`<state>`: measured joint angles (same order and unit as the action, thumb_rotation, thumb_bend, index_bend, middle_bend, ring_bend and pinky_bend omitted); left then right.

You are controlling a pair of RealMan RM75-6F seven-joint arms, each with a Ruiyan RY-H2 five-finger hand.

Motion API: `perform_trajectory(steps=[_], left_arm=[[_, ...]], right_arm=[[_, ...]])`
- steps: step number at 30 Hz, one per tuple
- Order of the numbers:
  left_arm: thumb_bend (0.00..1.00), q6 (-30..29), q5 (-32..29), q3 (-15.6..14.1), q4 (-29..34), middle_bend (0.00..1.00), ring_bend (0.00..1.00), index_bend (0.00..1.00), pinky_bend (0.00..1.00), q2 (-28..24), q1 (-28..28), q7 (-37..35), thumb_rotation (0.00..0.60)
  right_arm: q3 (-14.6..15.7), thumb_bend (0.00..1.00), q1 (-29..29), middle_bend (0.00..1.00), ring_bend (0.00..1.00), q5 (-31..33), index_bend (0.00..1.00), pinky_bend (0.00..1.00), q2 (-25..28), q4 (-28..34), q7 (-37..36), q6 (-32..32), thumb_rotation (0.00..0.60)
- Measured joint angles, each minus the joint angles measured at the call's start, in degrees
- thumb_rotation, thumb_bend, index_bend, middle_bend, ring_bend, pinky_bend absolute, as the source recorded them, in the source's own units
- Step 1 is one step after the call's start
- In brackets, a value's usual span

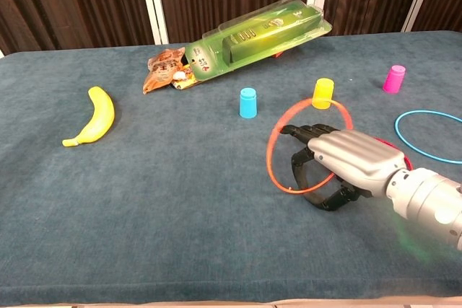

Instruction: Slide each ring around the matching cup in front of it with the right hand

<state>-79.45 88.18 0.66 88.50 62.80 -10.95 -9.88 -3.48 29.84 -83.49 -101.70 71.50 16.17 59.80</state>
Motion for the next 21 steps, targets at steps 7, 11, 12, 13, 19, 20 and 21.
perform_trajectory(steps=[7, 11, 12, 13, 19, 20, 21], left_arm=[[0.45, -0.1, 0.1, 0.0, 0.0, 0.0, 0.0, 0.0, 0.02, 0.0, 0.0, 0.1, 0.6], [0.45, 0.0, 0.1, -0.1, 0.1, 0.0, 0.0, 0.0, 0.02, 0.1, 0.0, 0.3, 0.6], [0.45, 0.0, 0.2, -0.1, 0.1, 0.0, 0.0, 0.0, 0.02, 0.1, 0.0, 0.4, 0.6], [0.45, 0.1, 0.2, -0.1, 0.1, 0.0, 0.0, 0.0, 0.02, 0.1, 0.0, 0.4, 0.6], [0.45, 0.6, -0.2, -0.1, 0.1, 0.0, 0.0, 0.0, 0.02, 0.3, -0.2, 1.0, 0.6], [0.45, 0.7, -0.3, 0.0, 0.1, 0.0, 0.0, 0.0, 0.02, 0.3, -0.2, 1.1, 0.6], [0.45, 0.8, -0.5, 0.0, 0.1, 0.0, 0.0, 0.0, 0.02, 0.3, -0.3, 1.2, 0.6]], right_arm=[[-1.4, 0.48, 0.5, 0.03, 0.0, 0.4, 0.8, 0.0, 0.6, 0.9, -0.3, 0.8, 0.6], [-2.3, 0.48, 1.2, 0.04, 0.0, 1.0, 0.8, 0.0, 1.1, 1.5, -0.1, 0.7, 0.6], [-2.8, 0.48, 1.5, 0.04, 0.0, 1.4, 0.8, 0.0, 1.2, 1.6, -0.1, 0.4, 0.6], [-3.1, 0.48, 1.8, 0.04, 0.0, 1.8, 0.8, 0.0, 1.3, 1.7, -0.1, 0.1, 0.6], [-6.4, 0.48, 4.6, 0.04, 0.0, 5.5, 0.8, 0.0, 1.3, 1.8, -0.3, -3.7, 0.6], [-7.1, 0.48, 5.3, 0.04, 0.0, 6.2, 0.8, 0.0, 1.2, 1.7, -0.2, -4.4, 0.6], [-8.0, 0.48, 6.2, 0.04, 0.0, 7.2, 0.8, 0.0, 1.0, 1.3, 0.1, -5.4, 0.6]])
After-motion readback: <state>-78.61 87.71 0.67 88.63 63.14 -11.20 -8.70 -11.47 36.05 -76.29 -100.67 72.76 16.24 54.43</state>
